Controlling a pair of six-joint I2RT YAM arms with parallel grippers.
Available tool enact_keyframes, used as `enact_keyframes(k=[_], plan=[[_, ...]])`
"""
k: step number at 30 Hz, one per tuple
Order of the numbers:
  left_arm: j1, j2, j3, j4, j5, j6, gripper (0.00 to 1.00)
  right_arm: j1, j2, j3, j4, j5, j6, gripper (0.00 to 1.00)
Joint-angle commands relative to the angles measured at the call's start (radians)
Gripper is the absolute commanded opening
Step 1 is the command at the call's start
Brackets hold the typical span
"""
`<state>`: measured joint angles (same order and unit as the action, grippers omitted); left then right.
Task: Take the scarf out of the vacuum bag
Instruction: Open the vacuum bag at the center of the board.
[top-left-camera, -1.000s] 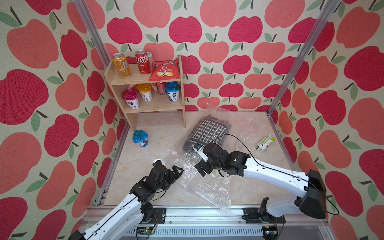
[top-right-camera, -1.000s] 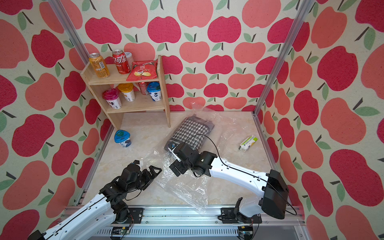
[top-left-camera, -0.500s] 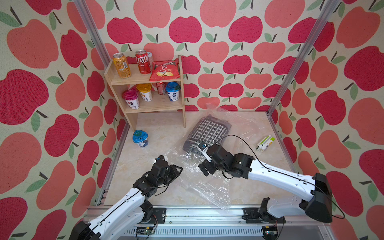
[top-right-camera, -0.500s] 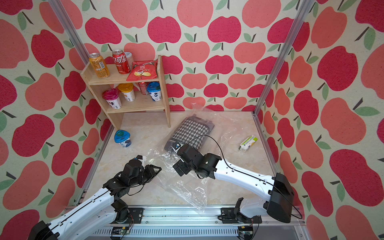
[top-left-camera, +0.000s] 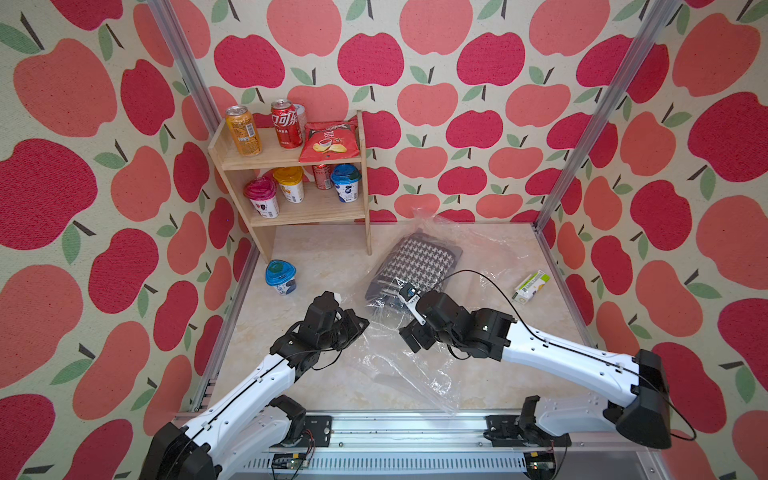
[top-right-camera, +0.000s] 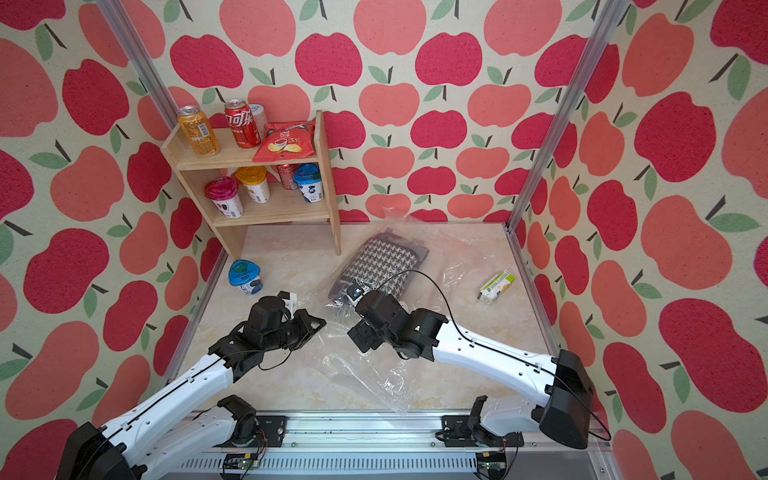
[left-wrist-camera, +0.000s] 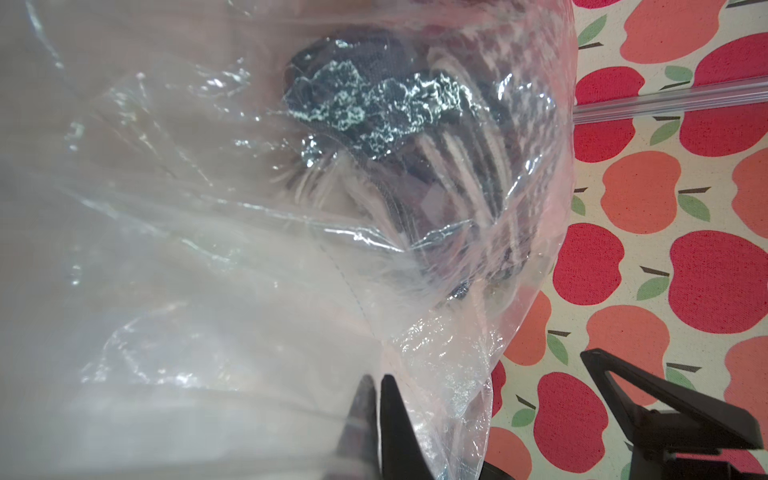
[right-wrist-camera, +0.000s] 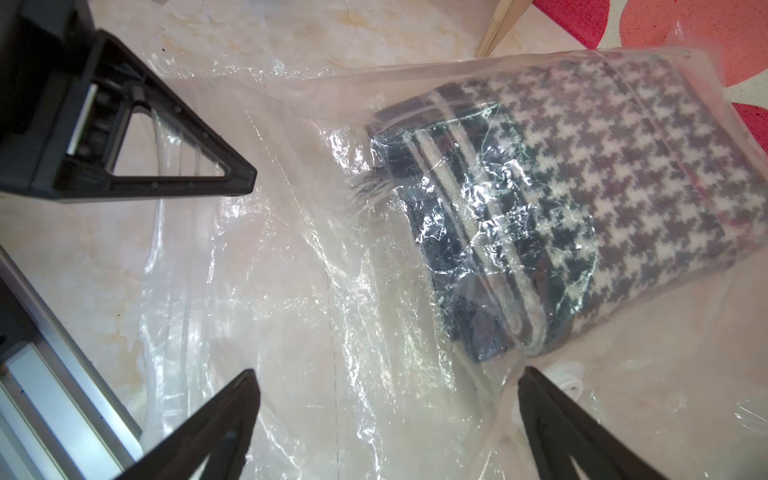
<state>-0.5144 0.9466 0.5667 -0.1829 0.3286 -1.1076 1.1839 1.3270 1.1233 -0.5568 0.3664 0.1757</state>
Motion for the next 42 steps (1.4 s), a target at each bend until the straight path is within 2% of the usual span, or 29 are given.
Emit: enact_keyframes(k=[1, 8, 14, 24, 28, 32, 38, 42], plan=[[0.027, 0.059, 0.076, -0.017, 0.040, 0.028, 0.09, 0.064, 0.045, 0.066, -0.043, 0.041, -0.039, 1.00], [0.093, 0.346, 0.236, 0.009, 0.184, 0.101, 0.04, 0.108, 0.103, 0.106, -0.034, 0.016, -0.025, 1.00], [0.117, 0.490, 0.341, 0.022, 0.200, 0.170, 0.00, 0.142, 0.138, 0.137, -0.028, 0.019, -0.013, 1.00], [0.173, 0.646, 0.568, -0.024, 0.206, 0.293, 0.00, 0.171, 0.291, 0.168, 0.001, 0.182, 0.022, 1.00], [0.179, 0.723, 0.664, -0.041, 0.247, 0.298, 0.00, 0.159, 0.366, 0.209, 0.024, 0.302, 0.046, 1.00], [0.176, 0.737, 0.692, -0.059, 0.269, 0.285, 0.00, 0.122, 0.437, 0.286, -0.013, 0.380, 0.100, 1.00], [0.180, 0.662, 0.658, -0.083, 0.273, 0.278, 0.00, 0.098, 0.488, 0.351, -0.059, 0.479, 0.121, 1.00], [0.185, 0.598, 0.652, -0.117, 0.280, 0.278, 0.01, 0.060, 0.505, 0.378, -0.115, 0.447, 0.160, 0.99]])
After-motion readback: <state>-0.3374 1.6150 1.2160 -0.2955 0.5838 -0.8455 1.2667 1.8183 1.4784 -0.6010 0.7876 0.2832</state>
